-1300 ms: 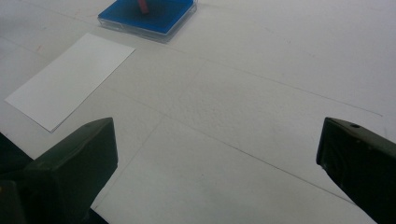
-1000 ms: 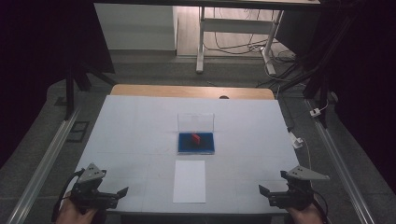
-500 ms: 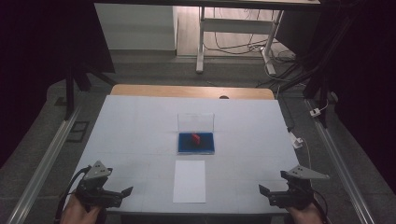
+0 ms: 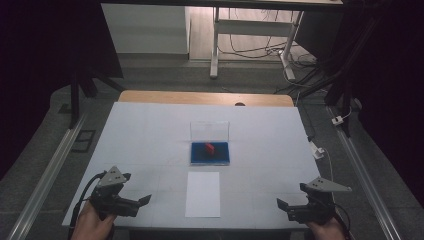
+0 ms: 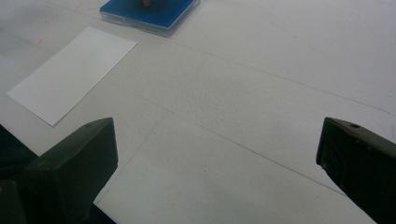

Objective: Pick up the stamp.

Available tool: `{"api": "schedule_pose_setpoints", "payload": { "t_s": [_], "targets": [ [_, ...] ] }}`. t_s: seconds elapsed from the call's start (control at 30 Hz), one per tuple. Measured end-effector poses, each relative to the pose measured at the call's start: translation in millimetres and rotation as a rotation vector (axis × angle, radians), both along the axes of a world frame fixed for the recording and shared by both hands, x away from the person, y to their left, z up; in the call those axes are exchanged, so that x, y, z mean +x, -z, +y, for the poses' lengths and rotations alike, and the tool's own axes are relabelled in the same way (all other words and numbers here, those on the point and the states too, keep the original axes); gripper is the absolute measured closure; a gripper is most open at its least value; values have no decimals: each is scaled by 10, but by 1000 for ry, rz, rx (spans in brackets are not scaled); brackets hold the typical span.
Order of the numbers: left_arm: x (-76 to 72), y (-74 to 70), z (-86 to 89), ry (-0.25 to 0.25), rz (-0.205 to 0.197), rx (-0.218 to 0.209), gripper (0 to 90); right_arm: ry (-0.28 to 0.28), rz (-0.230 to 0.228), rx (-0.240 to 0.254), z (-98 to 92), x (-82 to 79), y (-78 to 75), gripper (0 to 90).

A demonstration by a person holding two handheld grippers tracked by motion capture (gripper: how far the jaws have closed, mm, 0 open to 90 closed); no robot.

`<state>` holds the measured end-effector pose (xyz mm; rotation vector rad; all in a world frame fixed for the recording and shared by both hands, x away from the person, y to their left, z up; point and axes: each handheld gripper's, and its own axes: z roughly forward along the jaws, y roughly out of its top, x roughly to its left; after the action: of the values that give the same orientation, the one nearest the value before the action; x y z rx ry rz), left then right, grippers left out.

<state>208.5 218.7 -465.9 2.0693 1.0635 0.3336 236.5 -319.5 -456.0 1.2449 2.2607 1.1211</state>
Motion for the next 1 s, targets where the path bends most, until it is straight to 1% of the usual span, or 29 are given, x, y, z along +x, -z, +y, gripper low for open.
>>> {"api": "schedule_pose_setpoints", "payload": {
  "t_s": [0.1,0.13,0.17,0.2,0.23,0.3,0.33,0.37,0.43,0.47,0.5,0.57,0.6,0.63,0.73,0.77,0.9,1.0],
  "targets": [
    [40,-2,-52,12,-6,4,5,-4,1,-4,2,0,-1,0],
    [82,-7,-95,21,-5,-6,4,-6,2,-4,3,1,-1,0],
    [82,-7,-95,21,-5,-6,4,-7,2,-5,4,0,-1,0],
    [125,-7,-138,31,4,-16,2,-8,1,-5,5,0,-1,0],
    [125,-7,-138,31,4,-16,2,-8,1,-5,5,0,-1,0],
    [183,-2,-199,43,1,3,1,-11,-2,-5,8,2,2,0],
    [183,-2,-199,43,1,3,1,-12,-2,-5,9,1,2,0],
    [224,-5,-244,49,-11,20,1,-12,-2,-5,11,1,2,0],
    [246,-9,-265,53,-18,29,1,-13,-1,-5,11,1,2,0],
    [294,-20,-304,58,-27,44,1,-13,-1,-5,12,1,2,0],
    [294,-20,-304,58,-27,44,2,-13,-1,-5,12,1,2,0],
    [355,-27,-343,66,-31,42,2,-16,-1,-9,11,2,2,0],
    [412,-31,-378,67,-29,43,2,-17,1,-9,14,2,2,0],
    [412,-31,-378,67,-29,43,2,-17,2,-11,15,1,2,0],
    [517,-36,-449,68,-36,34,1,-18,2,-12,17,2,2,0],
    [517,-36,-449,68,-36,34,1,-17,2,-12,19,1,2,0],
    [642,-33,-550,62,-40,36,0,-21,2,-15,22,0,1,0],
    [751,-29,-650,77,-38,40,0,-21,3,-15,21,1,2,0]
  ]
}}
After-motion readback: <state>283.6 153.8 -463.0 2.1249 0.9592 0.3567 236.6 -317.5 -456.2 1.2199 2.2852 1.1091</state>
